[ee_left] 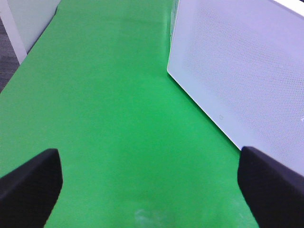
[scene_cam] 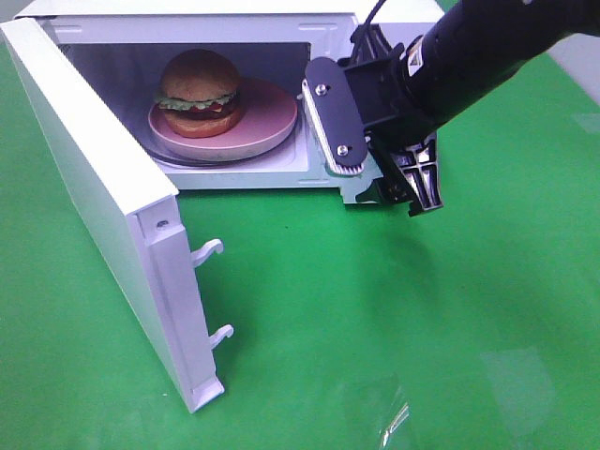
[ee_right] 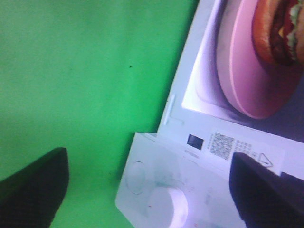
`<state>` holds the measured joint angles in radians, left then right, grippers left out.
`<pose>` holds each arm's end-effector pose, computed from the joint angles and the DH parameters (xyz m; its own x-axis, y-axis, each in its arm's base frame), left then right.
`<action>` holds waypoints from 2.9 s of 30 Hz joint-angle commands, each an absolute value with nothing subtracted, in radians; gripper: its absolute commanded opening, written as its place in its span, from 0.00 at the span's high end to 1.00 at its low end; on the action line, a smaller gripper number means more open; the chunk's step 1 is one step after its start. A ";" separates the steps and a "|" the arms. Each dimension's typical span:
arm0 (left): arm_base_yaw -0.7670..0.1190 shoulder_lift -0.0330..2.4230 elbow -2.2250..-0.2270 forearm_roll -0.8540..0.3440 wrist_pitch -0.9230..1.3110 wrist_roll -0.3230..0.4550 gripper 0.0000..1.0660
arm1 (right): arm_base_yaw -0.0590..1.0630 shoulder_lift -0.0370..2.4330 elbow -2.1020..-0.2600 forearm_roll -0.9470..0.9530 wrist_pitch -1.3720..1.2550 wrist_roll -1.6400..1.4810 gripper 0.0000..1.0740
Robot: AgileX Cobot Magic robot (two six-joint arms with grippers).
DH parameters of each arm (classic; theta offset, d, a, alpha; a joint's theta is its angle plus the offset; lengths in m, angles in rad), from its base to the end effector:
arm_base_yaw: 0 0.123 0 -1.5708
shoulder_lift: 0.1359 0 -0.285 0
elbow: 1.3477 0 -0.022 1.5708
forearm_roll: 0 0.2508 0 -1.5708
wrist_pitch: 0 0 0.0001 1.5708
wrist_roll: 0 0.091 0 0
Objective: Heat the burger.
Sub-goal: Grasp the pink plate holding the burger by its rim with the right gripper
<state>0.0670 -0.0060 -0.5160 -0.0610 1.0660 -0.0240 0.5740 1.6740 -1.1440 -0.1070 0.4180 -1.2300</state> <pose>-0.0076 -0.0054 0.2814 -0.4377 -0.0829 -0.8953 -0.0425 0.9965 -0.0715 0.3069 0.1937 0.2434 0.3505 -0.9281 -0.1253 -0.7418 -0.1934 -0.6421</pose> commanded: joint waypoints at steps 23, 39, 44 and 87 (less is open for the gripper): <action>0.068 -0.011 -0.517 -0.063 1.070 -0.022 0.14 | 0.690 1.906 -1.406 -0.319 0.354 -1.027 0.15; 0.068 -0.011 -0.517 -0.063 1.070 -0.022 0.14 | 0.687 2.083 -1.536 -0.298 0.342 -0.993 0.18; 0.068 -0.011 -0.517 -0.063 1.070 -0.022 0.14 | 0.687 2.129 -1.590 -0.298 0.345 -0.974 0.18; 0.068 -0.011 -0.517 -0.063 1.070 -0.022 0.14 | 0.675 2.363 -1.855 -0.144 0.293 -0.926 0.34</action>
